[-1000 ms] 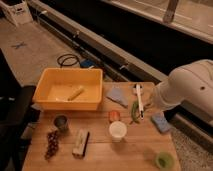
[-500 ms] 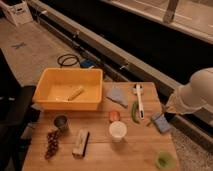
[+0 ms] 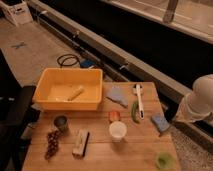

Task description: Place fork in plastic cup

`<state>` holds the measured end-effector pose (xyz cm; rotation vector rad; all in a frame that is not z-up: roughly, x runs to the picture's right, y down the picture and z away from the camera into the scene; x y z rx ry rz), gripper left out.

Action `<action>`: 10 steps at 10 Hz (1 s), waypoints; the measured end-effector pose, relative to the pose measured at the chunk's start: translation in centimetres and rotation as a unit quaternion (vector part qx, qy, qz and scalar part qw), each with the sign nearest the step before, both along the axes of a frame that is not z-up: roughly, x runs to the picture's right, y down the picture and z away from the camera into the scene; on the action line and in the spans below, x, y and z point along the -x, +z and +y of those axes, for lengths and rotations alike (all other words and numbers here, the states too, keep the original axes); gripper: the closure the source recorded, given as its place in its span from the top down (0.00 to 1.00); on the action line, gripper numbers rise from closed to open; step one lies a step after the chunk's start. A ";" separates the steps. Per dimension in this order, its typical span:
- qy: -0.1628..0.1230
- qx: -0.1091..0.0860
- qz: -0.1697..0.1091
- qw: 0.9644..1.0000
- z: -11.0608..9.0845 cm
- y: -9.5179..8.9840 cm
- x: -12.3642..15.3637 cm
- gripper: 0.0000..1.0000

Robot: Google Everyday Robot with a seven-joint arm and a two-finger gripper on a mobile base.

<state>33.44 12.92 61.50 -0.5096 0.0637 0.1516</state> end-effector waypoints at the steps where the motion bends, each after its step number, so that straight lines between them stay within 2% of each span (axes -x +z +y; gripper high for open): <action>1: 0.000 0.000 -0.001 1.000 0.0 0.0 0.0 0.00; 4: -0.002 0.000 -0.001 1.000 0.1 0.1 0.1 0.00; 5: -0.010 0.003 -0.001 1.000 -0.1 0.2 0.5 0.00; 6: -0.016 0.010 -0.003 1.000 -0.3 0.3 0.9 0.00; 8: -0.012 0.038 -0.007 0.999 -0.5 -0.4 0.5 0.00; 10: -0.002 0.042 -0.013 0.999 -0.6 -1.8 0.1 0.00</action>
